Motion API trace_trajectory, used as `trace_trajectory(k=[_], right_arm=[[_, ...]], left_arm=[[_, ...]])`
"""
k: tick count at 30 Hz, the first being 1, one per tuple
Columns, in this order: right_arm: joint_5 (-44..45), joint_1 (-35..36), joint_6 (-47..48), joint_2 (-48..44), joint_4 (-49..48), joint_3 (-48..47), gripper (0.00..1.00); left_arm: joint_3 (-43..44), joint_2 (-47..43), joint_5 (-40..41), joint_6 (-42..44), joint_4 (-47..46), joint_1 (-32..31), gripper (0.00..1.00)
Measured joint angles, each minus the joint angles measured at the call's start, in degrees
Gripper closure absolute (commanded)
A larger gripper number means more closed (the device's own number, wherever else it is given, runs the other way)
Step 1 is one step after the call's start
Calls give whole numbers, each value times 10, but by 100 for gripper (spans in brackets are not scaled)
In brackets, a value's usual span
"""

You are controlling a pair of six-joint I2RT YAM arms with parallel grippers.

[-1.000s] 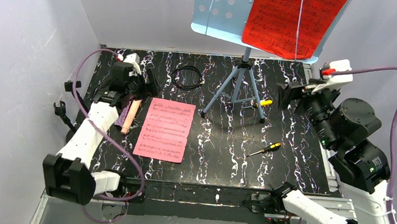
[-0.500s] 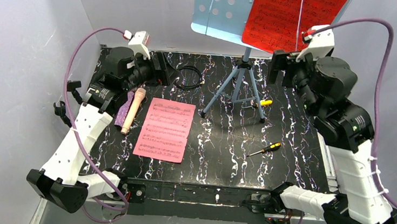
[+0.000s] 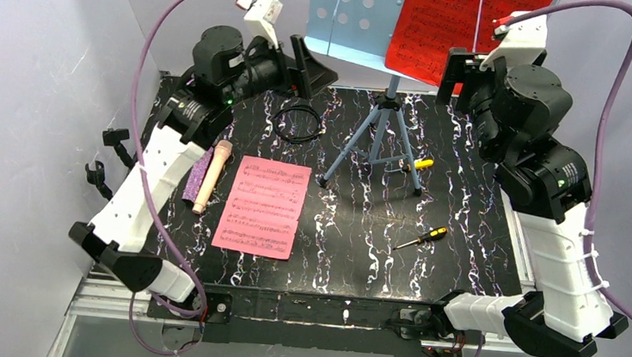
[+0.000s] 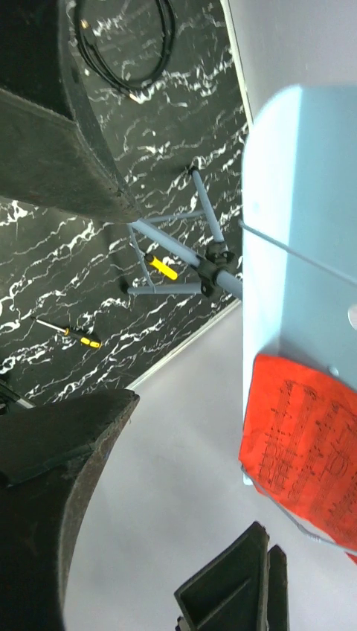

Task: Pack up the instrument practice props

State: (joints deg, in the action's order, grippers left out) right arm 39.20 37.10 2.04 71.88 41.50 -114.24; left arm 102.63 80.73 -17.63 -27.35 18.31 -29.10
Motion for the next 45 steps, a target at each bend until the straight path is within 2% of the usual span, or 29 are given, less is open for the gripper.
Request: trace_trajectory(k=[6, 18, 27, 32, 45], right_arm=[[-8, 0, 28, 17, -34, 0, 31], [0, -12, 59, 36, -92, 5, 33], [-27, -74, 64, 37, -109, 9, 33], [-70, -110, 45, 45, -117, 12, 37], [-139, -120, 17, 54, -127, 16, 48]], left_arm=[[77, 75, -24, -4, -15, -26, 21], [194, 185, -40, -4, -26, -58, 22], [225, 225, -37, 3, -31, -71, 22], [245, 239, -38, 0, -34, -74, 22], [275, 262, -27, -8, -46, -78, 24]])
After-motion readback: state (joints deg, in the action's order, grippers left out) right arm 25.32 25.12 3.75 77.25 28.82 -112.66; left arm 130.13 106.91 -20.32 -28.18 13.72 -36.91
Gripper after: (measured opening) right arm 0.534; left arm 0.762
